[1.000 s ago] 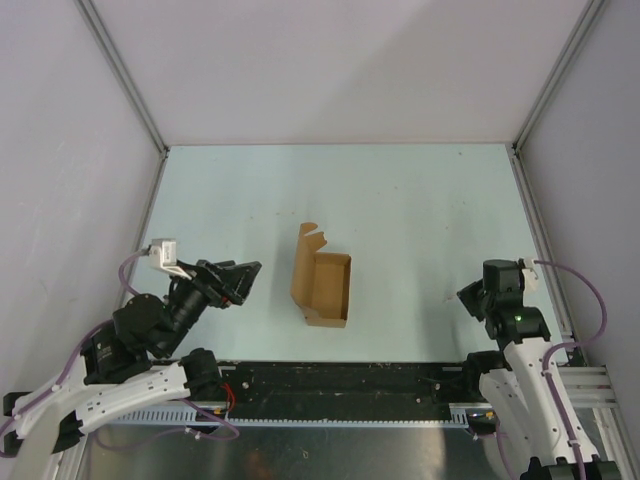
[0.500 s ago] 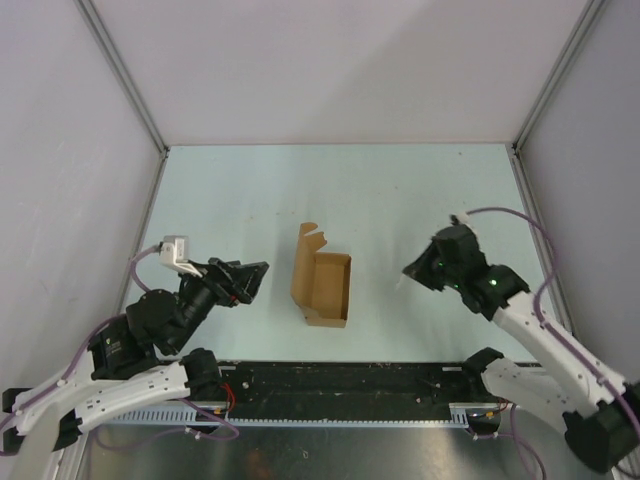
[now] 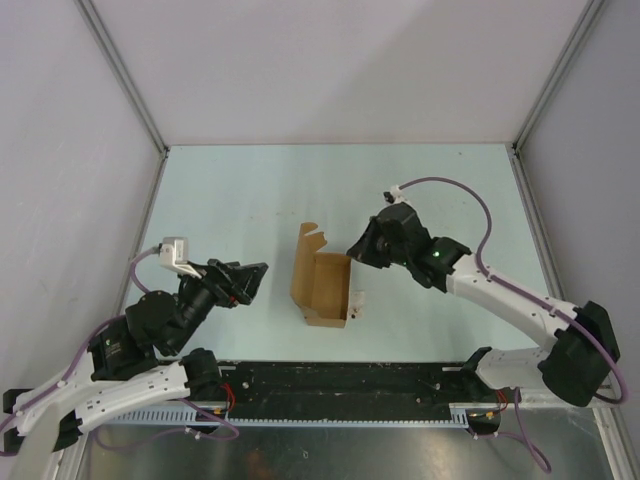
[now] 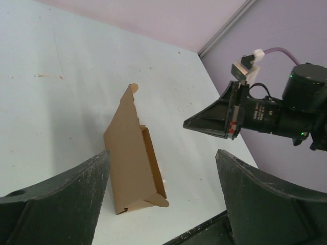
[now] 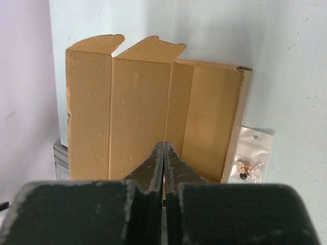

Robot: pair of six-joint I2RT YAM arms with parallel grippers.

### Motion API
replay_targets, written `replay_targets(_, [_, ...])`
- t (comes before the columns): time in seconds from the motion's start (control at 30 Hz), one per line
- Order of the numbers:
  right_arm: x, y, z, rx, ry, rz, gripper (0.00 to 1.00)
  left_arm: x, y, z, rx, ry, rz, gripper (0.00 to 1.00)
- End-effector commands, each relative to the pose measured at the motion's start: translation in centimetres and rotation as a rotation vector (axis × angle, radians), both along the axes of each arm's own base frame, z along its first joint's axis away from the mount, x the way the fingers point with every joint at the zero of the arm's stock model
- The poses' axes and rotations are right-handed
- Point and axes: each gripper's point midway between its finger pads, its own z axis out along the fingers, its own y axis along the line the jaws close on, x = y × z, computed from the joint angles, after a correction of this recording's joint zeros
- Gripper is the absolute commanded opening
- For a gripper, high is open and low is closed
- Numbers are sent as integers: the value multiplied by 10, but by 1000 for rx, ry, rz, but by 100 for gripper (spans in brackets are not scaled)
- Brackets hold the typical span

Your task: Fold the paper box

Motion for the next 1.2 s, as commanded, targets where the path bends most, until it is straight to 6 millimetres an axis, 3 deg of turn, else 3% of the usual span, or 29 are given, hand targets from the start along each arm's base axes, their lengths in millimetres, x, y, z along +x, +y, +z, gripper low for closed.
replay_targets(0.0, [11, 16, 22, 40, -66, 19, 0, 1, 3, 4, -6, -16, 14, 89])
replay_targets(0.07, [15, -6, 4, -57, -35, -73, 0, 1, 4, 5, -9, -20, 14, 89])
replay_targets(0.13, [14, -30, -22, -183, 13, -141, 16, 1, 6, 5, -13, -22, 20, 89])
replay_targets(0.2, [11, -41, -38, -251, 52, -158, 32, 2, 6, 5, -11, -22, 25, 89])
replay_targets(0.3, [5, -52, -68, -289, 127, -154, 39, 2, 4, 4, -4, -19, 18, 89])
replay_targets(0.33, [-4, -50, -84, -265, 166, -123, 40, 2, 3, 5, -4, -18, 15, 89])
replay_targets(0.53, [-20, -56, -126, -159, 219, -49, 50, 1, 4, 6, -4, -24, 13, 89])
replay_targets(0.67, [-31, -52, -142, -109, 223, 17, 56, 1, 5, 5, -3, -23, 15, 89])
replay_targets(1.17, [-48, -32, -183, -29, 285, 116, 54, 2, 2, 2, 10, -15, 15, 89])
